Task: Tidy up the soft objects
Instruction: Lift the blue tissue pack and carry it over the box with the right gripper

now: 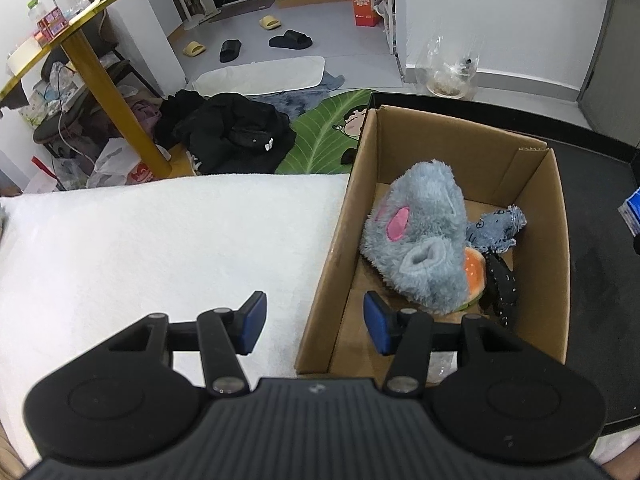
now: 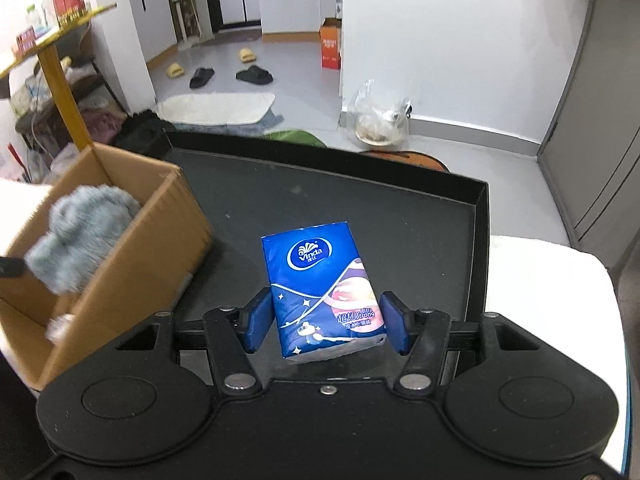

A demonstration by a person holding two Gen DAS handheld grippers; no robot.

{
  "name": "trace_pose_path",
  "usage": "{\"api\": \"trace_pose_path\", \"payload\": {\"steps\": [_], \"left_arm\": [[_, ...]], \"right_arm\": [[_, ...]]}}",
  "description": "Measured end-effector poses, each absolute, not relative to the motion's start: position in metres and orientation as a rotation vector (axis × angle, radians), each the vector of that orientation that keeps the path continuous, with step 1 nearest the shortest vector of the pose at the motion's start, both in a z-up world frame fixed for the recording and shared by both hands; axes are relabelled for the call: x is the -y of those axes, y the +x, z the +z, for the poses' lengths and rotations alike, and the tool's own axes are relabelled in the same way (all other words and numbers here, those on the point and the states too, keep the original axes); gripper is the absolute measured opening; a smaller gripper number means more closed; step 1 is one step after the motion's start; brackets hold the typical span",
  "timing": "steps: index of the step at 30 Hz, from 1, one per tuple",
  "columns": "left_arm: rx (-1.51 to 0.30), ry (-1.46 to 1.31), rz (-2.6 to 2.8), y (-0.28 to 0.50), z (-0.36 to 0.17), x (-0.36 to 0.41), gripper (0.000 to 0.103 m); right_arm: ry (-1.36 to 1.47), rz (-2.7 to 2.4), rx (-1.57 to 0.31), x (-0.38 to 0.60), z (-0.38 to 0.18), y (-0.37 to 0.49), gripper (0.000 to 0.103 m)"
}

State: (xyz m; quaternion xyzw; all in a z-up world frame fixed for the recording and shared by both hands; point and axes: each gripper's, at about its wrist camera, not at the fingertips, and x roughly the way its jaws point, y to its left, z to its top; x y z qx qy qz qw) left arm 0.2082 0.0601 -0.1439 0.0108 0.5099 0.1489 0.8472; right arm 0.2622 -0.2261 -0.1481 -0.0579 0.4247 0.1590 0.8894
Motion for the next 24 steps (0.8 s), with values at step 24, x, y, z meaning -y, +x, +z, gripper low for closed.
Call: {"api": "trace_pose_path", "payload": {"steps": [24], "left_arm": [[-1.065, -0.113, 0.256, 0.199, -0.144, -0.082, 0.052]], "right_arm": [[-0.086, 0.471, -0.811, 0.157, -0.084, 0.232, 0.056]]}}
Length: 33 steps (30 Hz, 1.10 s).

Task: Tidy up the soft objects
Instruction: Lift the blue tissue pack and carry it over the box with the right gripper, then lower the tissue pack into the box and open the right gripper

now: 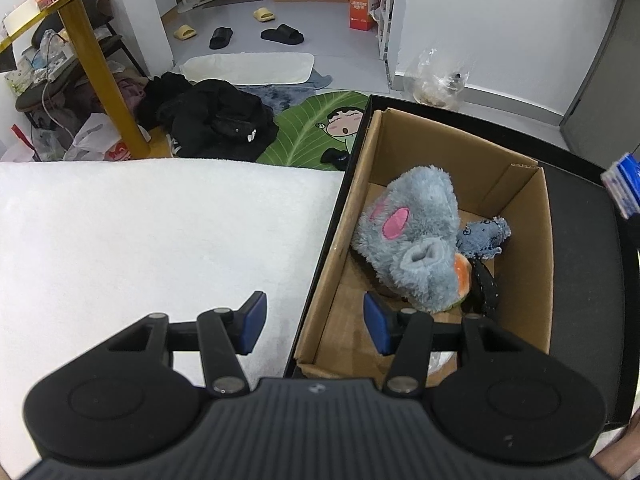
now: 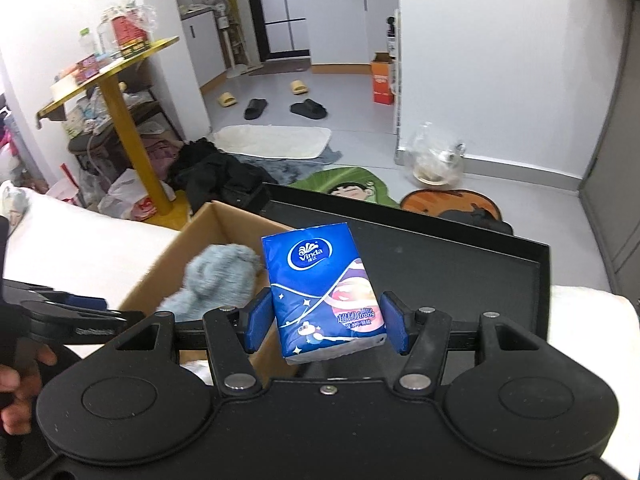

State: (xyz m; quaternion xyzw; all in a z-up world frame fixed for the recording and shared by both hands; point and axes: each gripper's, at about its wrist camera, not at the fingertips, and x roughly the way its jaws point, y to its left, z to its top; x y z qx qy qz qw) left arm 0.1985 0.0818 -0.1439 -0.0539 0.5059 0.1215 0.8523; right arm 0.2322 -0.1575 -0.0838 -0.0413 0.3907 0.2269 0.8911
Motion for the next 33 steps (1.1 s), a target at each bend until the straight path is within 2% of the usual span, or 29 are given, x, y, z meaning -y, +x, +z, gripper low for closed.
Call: {"api": "trace_pose_path", "payload": {"steps": [13, 16, 18, 21, 23, 25, 33], "left_arm": [[-1.08, -0.175, 0.244, 0.198, -0.147, -0.093, 0.042], [-1.085, -0.185, 0.246, 0.199, -0.149, -0.095, 0.033], [-1.084, -0.19, 0.254, 0.198, -0.15, -0.097, 0.02], [-1.081, -0.197, 0.246, 0.199, -0.151, -0.098, 0.013], [-1.078, -0.192, 0.246, 0.199, -0.151, -0.098, 0.013], [-1.077, -0.192, 0.244, 0.198, -0.151, -0.098, 0.013], [-1.073, -0.201, 0.238, 0.197, -0.15, -0.099, 0.012]], "right_arm": [[-0.064, 0.551, -0.859, 0.114, -0.085, 0.226, 0.056], [-0.062, 0.571, -0.878, 0.105, -0.087, 0.223, 0.056], [-0.058, 0.584, -0.896, 0.1, -0.09, 0.221, 0.056], [-0.046, 0.602, -0.925, 0.093, -0.093, 0.219, 0.058], [-0.026, 0.624, -0.96, 0.091, -0.097, 0.219, 0.061], [-0.007, 0.612, -0.967, 0.093, -0.097, 0.219, 0.073], [0.026, 0.57, -0.956, 0.113, -0.092, 0.218, 0.074]]}}
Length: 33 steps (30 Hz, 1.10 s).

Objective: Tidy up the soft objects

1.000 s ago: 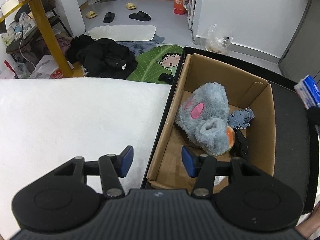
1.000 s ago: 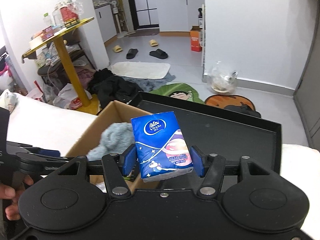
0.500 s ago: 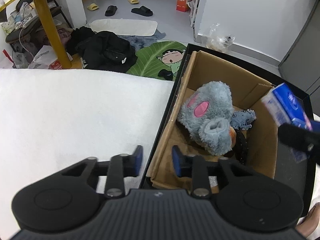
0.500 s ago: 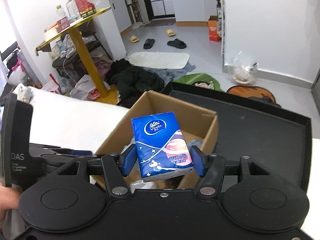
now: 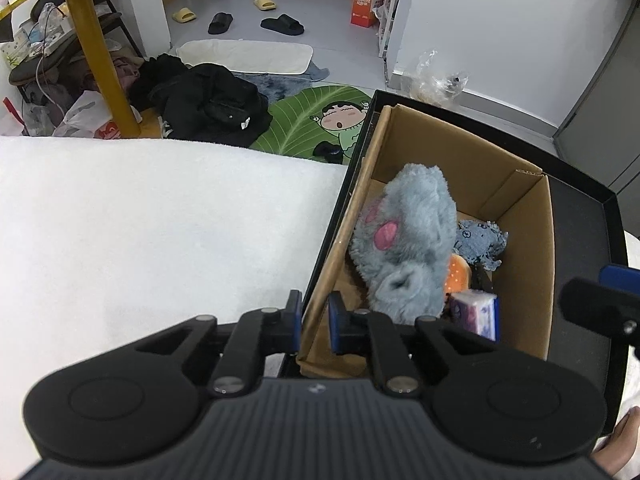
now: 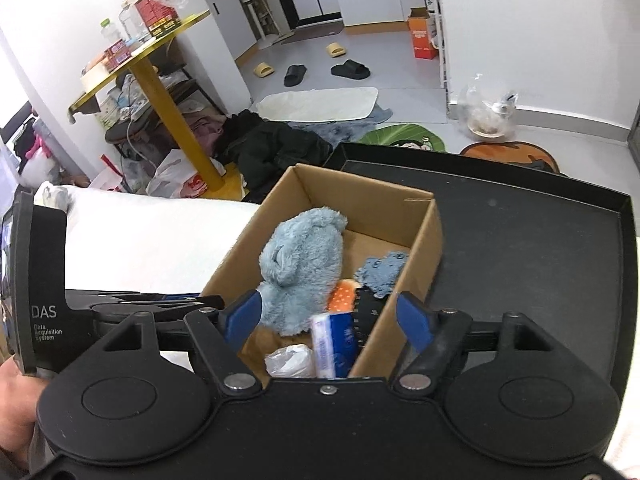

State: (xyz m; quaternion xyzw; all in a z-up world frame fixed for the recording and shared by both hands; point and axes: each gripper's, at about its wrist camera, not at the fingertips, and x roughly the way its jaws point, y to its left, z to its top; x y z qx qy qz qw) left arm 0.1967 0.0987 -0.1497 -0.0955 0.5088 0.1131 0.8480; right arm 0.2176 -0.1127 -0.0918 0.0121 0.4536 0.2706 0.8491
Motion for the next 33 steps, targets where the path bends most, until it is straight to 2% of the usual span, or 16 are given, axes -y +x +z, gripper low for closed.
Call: {"api": "trace_pose_path", "payload": {"steps": [7, 11, 18, 23, 27, 30, 33], "left_arm": [[-1.07, -0.218, 0.228, 0.197, -0.146, -0.1, 0.013], [-1.061, -0.176, 0.222, 0.195, -0.138, -0.095, 0.017], [-1.053, -0.112, 0.191, 0.188, -0.125, -0.072, 0.032], [-1.045, -0.117, 0.175, 0.181, -0.112, -0.062, 0.04], [-1.025, -0.116, 0.148, 0.178, -0.096, -0.054, 0.046], [-0.996, -0.135, 0.138, 0.174, -0.083, -0.052, 0.053], [-0.97, -0.158, 0.121, 0.167, -0.072, -0.05, 0.059]], "right_arm": [[0.085, 0.532, -0.944, 0.138, -0.088, 0.216, 0.074], [0.103, 0.511, -0.94, 0.15, -0.086, 0.212, 0.074], [0.146, 0.466, -0.924, 0.168, -0.082, 0.206, 0.078], [0.178, 0.423, -0.913, 0.183, -0.081, 0.201, 0.086], [0.197, 0.38, -0.894, 0.193, -0.076, 0.195, 0.098], [0.219, 0.36, -0.875, 0.201, -0.072, 0.19, 0.103], [0.255, 0.339, -0.831, 0.208, -0.064, 0.183, 0.103]]}}
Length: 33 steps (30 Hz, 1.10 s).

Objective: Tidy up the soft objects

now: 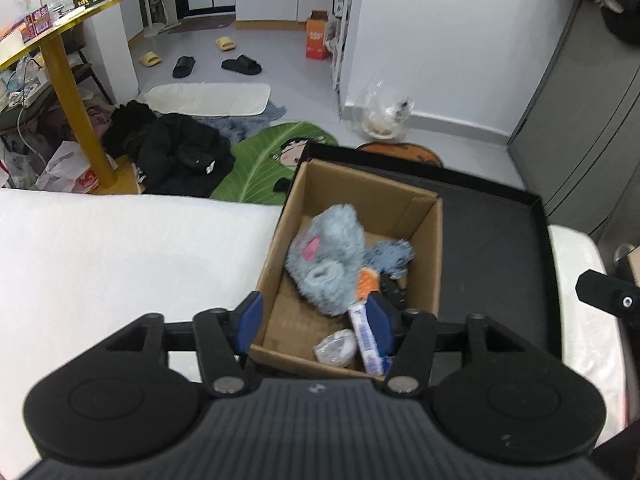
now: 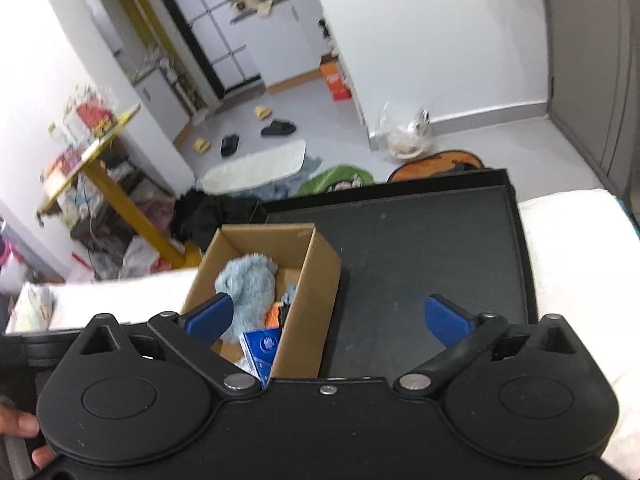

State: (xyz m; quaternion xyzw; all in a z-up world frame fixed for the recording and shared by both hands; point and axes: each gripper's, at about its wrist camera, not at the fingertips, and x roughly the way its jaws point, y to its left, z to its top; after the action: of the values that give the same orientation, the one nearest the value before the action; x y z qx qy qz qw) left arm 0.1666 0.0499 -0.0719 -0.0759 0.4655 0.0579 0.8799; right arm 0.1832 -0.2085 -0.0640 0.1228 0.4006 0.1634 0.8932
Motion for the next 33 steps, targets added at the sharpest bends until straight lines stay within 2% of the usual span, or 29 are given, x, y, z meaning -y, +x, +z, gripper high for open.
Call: {"api": "trace_pose_path", "payload": {"steps": [7, 12, 17, 33], "left_arm": [[-0.908, -0.232, 0.093, 0.151, -0.047, -0.047, 0.074], [-0.868, -0.221, 0.083, 0.14, -0.032, -0.042, 0.091], [-0.858, -0.212, 0.065, 0.128, -0.023, -0.038, 0.103], [-0.852, -0.128, 0.031, 0.083, 0.011, -0.022, 0.103]], "right_arm": [[0.309, 0.294, -0.742, 0.224, -0.049, 0.168, 0.103], [0.279, 0.249, -0.718, 0.227, -0.046, 0.159, 0.103], [0.292, 0.241, -0.71, 0.232, -0.043, 0.149, 0.103], [0.248, 0.204, -0.772, 0.233, -0.014, 0.103, 0.103]]}}
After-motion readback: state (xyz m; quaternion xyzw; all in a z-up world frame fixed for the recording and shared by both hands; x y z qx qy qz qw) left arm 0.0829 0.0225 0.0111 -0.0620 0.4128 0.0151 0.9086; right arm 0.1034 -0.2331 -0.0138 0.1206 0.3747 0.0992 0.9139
